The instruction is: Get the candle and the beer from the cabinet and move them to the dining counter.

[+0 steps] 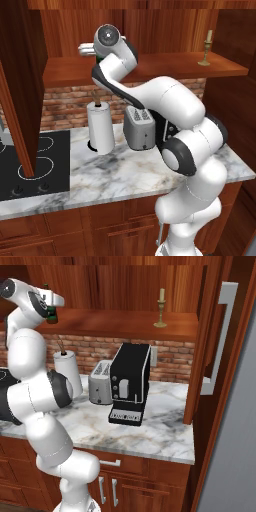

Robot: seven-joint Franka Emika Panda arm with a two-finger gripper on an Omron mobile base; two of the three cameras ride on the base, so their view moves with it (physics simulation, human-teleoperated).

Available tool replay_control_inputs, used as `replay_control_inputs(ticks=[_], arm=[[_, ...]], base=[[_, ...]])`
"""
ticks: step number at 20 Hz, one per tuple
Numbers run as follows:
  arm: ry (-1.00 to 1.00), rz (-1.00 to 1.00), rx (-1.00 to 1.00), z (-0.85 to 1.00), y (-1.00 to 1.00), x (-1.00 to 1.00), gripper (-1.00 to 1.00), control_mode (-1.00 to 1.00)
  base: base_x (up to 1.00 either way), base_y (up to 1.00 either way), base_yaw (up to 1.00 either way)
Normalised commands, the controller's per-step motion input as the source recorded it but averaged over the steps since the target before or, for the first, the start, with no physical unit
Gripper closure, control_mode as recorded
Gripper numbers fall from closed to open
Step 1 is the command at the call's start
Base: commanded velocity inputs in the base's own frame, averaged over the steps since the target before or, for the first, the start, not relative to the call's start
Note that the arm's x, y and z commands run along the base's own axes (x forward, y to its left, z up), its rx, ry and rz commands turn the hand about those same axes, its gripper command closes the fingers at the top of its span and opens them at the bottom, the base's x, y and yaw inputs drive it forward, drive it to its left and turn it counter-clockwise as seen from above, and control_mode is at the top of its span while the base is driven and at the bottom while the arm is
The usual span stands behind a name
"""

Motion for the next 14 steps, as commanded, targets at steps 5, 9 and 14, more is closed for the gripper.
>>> replay_control_inputs(ticks=[5,9,14], arm=[[0.00,0.00,0.00,-0.11,0.00,0.08,1.00,-1.00],[0.00,0.00,0.00,-0.05,0.02,0.05,1.00,-1.00],[0.00,0.00,0.00,0.00,0.01,0.00,1.00,-1.00]], base=[[0.00,0.00,0.00],[0.00,0.00,0.00],[0.00,0.00,0.00]])
